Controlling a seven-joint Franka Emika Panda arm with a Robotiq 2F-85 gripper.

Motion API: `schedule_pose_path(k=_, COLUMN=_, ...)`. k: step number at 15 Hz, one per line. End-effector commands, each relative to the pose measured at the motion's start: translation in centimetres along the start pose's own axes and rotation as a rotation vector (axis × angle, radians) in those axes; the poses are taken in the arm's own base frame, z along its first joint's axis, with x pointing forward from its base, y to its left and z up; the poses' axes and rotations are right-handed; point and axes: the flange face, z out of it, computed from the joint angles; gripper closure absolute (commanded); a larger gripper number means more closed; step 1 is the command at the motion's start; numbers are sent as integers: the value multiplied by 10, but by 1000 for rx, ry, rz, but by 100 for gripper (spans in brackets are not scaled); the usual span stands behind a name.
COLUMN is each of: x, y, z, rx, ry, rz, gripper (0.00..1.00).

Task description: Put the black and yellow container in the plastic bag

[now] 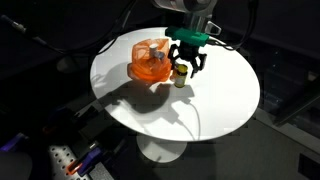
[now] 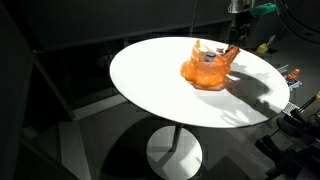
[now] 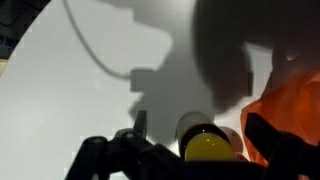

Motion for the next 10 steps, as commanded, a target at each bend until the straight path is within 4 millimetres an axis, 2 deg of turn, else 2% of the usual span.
schedule_pose_path(k=1, x=15, y=0, z=-2, rx=-58, ry=27, rz=-26, gripper=0)
schedule_pose_path(k=5, x=24, y=-3, z=-6, rx=-86, ry=64, rz=-56, gripper=0)
schedule_pose_path(k=6, x=23, y=-3, z=-8, rx=-76, ry=62, rz=-53, gripper=0)
schedule_pose_path(k=7, x=17, y=-5, z=-1, rx=-66, ry=48, rz=-38, gripper=0)
schedule_pose_path(k=10, x=17, y=-6, z=1, rx=-66, ry=46, rz=-40, gripper=0)
